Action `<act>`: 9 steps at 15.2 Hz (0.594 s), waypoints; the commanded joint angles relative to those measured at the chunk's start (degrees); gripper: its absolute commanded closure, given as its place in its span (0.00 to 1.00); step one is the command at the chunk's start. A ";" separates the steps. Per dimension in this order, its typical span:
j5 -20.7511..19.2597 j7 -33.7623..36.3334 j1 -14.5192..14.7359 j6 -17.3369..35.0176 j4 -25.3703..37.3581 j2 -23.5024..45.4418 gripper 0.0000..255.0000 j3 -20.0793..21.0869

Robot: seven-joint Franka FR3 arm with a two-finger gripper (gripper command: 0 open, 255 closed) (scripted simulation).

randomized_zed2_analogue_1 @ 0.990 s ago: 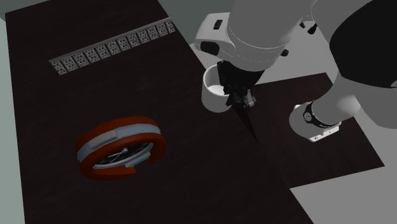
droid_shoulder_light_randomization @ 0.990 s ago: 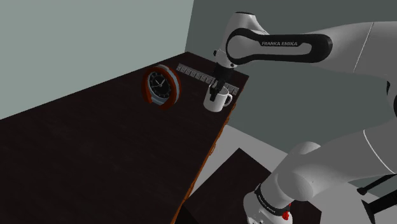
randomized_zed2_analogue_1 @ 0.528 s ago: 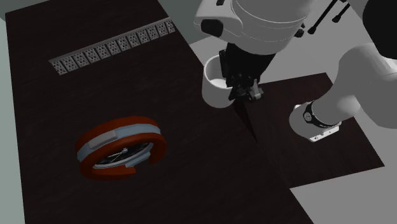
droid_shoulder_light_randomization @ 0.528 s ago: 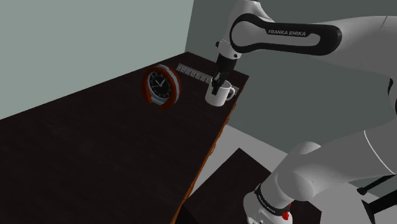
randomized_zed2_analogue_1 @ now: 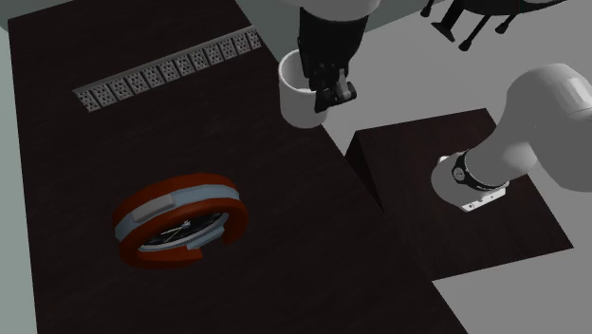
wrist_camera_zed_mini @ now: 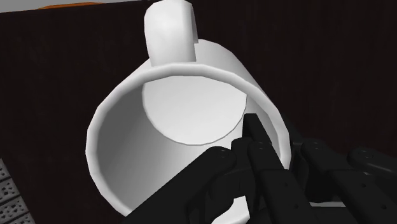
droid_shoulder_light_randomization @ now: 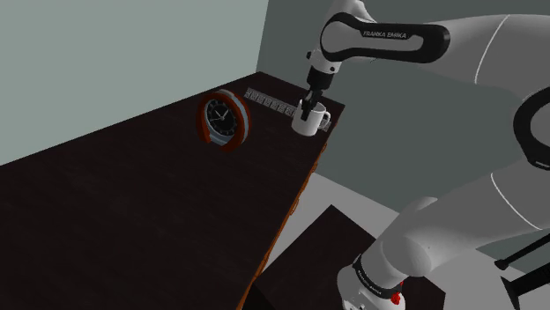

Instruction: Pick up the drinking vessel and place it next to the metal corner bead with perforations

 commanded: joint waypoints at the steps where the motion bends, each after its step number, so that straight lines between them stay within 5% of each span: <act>1: -0.26 -2.78 -0.92 -0.48 2.84 2.31 1.00 -1.82; 9: 1.15 -13.09 -4.47 -1.46 15.71 14.26 1.00 -8.02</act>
